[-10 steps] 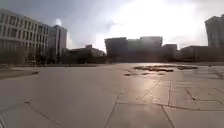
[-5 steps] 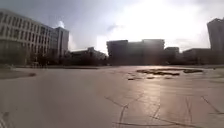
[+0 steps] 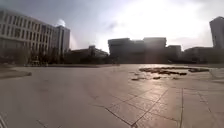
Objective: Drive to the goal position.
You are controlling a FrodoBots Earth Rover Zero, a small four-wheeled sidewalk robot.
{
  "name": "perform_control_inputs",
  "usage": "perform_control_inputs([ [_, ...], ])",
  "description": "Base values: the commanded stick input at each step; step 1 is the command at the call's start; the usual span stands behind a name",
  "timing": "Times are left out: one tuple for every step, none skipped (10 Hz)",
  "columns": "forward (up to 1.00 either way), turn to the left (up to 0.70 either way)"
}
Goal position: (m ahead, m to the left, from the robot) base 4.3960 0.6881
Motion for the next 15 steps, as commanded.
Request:
perform_control_inputs([
  [1.0, 0.03],
  [1.0, 0.03],
  [1.0, 0.03],
  [1.0, 0.03],
  [1.0, 0.03],
  [1.0, 0.03],
  [1.0, 0.03],
  [1.0, 0.03],
  [1.0, 0.03],
  [1.0, 0.03],
  [1.0, 0.03],
  [1.0, -0.2],
  [1.0, -0.31],
  [1.0, -0.22],
  [1.0, -0.13],
])
